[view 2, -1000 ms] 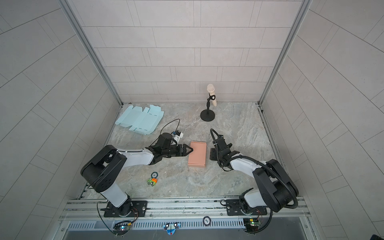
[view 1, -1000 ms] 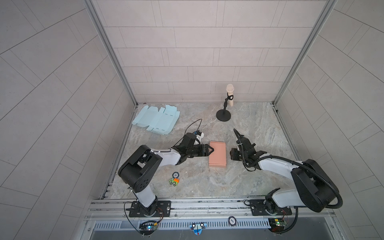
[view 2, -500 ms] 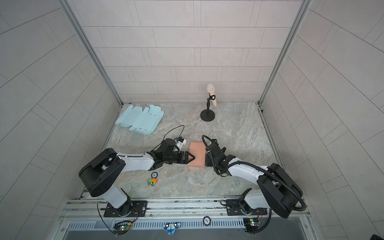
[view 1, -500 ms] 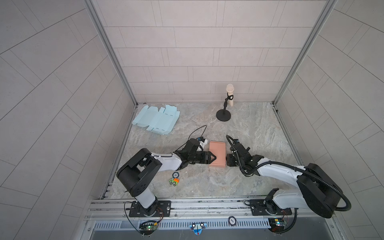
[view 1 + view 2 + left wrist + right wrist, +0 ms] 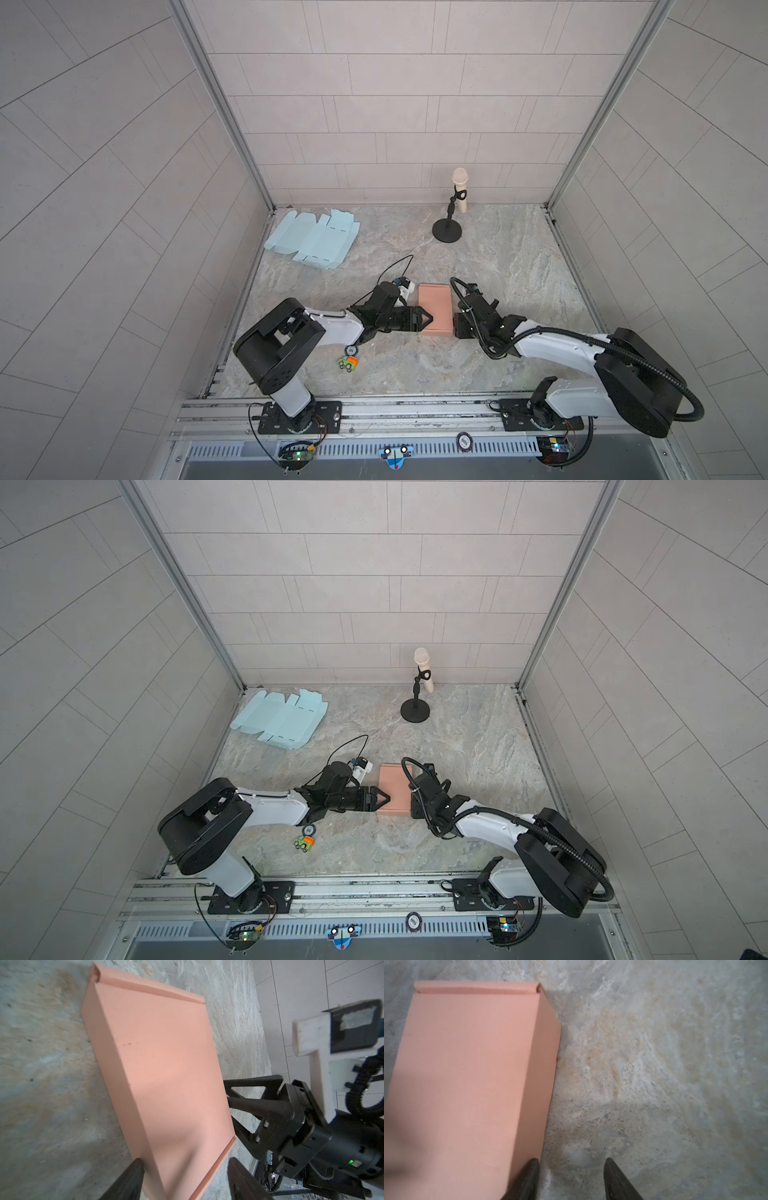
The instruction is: Fold the paper box
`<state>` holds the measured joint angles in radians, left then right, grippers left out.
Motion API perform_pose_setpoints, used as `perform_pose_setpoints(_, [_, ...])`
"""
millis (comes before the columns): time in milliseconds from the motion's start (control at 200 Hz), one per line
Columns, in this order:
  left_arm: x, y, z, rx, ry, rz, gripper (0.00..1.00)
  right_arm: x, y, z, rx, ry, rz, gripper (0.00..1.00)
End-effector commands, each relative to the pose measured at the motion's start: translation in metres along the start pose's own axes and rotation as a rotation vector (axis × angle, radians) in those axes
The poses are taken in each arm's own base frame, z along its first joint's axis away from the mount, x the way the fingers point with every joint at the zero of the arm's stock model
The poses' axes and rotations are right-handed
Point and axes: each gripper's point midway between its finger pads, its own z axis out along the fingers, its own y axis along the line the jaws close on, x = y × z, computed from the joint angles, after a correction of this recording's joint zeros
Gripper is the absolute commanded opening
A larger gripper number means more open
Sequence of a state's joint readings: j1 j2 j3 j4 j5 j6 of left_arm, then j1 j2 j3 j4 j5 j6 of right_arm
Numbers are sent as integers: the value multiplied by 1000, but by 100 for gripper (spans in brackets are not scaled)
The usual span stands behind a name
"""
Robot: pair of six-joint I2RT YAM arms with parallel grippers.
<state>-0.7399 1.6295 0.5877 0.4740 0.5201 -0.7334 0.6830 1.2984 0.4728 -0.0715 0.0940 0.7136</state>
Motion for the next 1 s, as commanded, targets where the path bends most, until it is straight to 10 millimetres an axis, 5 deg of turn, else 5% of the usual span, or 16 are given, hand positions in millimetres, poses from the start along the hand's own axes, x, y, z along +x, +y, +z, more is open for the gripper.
perform_pose_setpoints(0, [0,0,-11,11,-11,15,69,9,-7,-5,0,-3,32,54])
perform_pose_setpoints(365, [17,-4,-8,0,30,41,68,21,-14,-12,0,-2,50,54])
perform_pose_setpoints(996, [20,-43,6,108,36,38,65,11,57,-19,-164,-23,-5,53])
